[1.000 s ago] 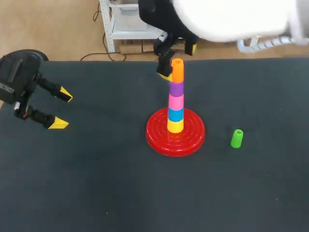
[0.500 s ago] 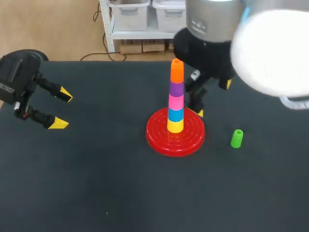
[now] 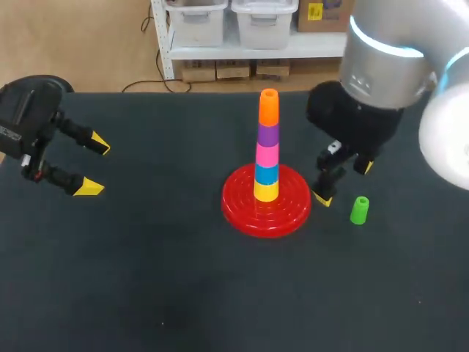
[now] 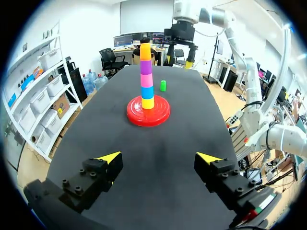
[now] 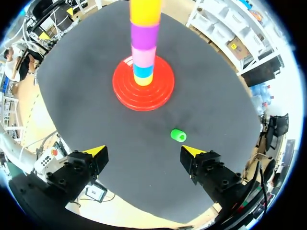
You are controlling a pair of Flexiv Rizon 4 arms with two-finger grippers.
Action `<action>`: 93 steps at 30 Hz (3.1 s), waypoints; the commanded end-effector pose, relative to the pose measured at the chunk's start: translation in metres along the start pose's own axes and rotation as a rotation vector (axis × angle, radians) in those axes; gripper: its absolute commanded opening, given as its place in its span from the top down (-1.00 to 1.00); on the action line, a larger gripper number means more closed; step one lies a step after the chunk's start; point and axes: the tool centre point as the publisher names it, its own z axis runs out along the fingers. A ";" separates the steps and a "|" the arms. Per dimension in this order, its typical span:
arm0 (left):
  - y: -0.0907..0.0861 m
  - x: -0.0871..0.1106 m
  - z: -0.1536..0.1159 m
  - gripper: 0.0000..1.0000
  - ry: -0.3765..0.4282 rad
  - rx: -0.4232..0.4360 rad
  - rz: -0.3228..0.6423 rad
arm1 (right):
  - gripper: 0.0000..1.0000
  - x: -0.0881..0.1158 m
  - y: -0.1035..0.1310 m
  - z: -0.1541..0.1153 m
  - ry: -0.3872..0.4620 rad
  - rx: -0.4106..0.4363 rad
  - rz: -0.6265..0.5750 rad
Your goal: Pick up and stack the cylinders on the red base in this order: pink,purple,orange,green
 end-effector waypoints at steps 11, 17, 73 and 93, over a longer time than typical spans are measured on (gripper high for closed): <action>0.000 0.001 0.000 -1.00 -0.002 0.000 0.002 | -1.00 0.003 -0.039 0.074 0.061 -0.064 0.092; 0.000 0.001 0.000 -1.00 -0.002 0.000 0.002 | -1.00 0.009 -0.052 0.087 0.064 -0.066 0.124; 0.000 0.001 0.000 -1.00 -0.002 0.000 0.002 | -1.00 0.019 -0.073 0.118 0.155 -0.031 0.177; 0.000 0.001 0.000 -1.00 -0.002 0.000 0.002 | 1.00 0.024 -0.071 0.124 0.149 -0.047 0.180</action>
